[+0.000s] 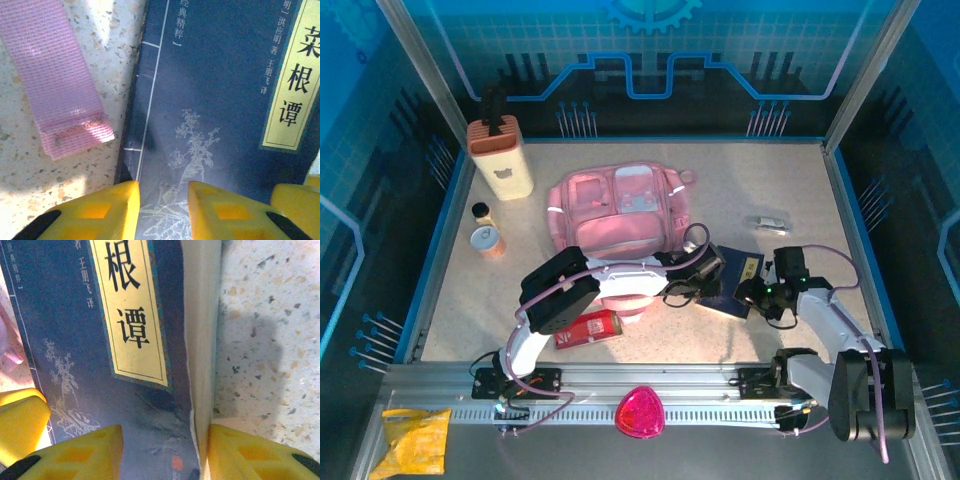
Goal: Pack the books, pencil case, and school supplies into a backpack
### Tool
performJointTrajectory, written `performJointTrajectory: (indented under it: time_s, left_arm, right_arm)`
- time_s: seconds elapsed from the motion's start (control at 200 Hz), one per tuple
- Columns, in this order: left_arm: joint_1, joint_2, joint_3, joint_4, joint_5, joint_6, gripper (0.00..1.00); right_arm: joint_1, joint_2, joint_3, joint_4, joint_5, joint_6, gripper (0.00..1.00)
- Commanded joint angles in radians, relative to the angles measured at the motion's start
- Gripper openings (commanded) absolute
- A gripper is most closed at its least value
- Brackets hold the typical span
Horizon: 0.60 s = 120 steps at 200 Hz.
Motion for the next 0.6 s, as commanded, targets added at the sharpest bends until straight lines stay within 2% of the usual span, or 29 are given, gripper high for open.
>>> performJointTrajectory:
  time_s: [0.0,0.265,0.595]
  left_arm:
    - [0.003,0.045,0.011,-0.052,-0.02,-0.013,0.31]
    - [0.003,0.046,0.005,-0.098,-0.051,-0.01,0.29]
    - [0.001,0.047,0.006,-0.105,-0.055,-0.01,0.28]
  right_arm:
    - [0.03,-0.011,0.01,0.005,-0.05,0.012,0.46]
    - [0.033,-0.102,0.056,-0.069,-0.041,0.001,0.42]
    - [0.033,-0.13,0.09,-0.136,-0.028,-0.021,0.37]
